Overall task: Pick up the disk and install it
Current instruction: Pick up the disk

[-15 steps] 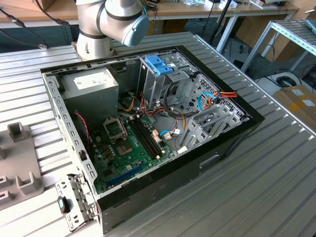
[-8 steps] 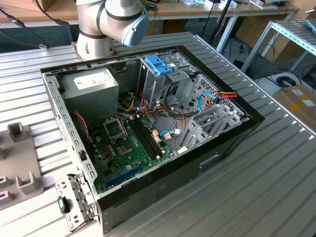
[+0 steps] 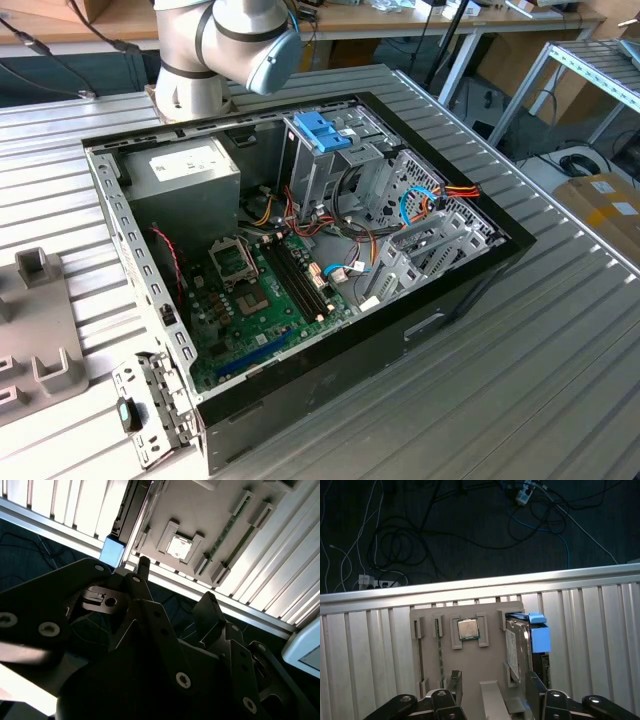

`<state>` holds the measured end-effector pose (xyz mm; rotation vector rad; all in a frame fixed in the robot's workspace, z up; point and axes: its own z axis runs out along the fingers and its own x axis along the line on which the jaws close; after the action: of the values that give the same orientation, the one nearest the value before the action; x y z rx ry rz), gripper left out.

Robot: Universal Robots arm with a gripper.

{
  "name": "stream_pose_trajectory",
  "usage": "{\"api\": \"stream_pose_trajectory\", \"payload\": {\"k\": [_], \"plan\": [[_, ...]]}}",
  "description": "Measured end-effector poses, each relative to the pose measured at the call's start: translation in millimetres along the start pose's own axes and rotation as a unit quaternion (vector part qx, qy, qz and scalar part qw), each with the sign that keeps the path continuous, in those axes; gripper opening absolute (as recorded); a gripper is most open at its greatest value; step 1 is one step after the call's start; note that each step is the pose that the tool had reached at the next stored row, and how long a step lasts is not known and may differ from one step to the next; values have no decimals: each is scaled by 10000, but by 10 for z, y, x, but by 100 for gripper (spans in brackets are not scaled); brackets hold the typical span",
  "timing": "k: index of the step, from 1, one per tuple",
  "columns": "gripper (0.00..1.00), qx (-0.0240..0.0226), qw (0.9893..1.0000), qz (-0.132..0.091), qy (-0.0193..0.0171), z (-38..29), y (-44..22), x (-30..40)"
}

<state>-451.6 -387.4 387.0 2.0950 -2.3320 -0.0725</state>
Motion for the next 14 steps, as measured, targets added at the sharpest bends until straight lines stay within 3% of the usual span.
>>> {"api": "stream_pose_trajectory", "payload": {"k": [14], "plan": [[62, 0, 10000, -1, 0, 30, -1, 1]]}}
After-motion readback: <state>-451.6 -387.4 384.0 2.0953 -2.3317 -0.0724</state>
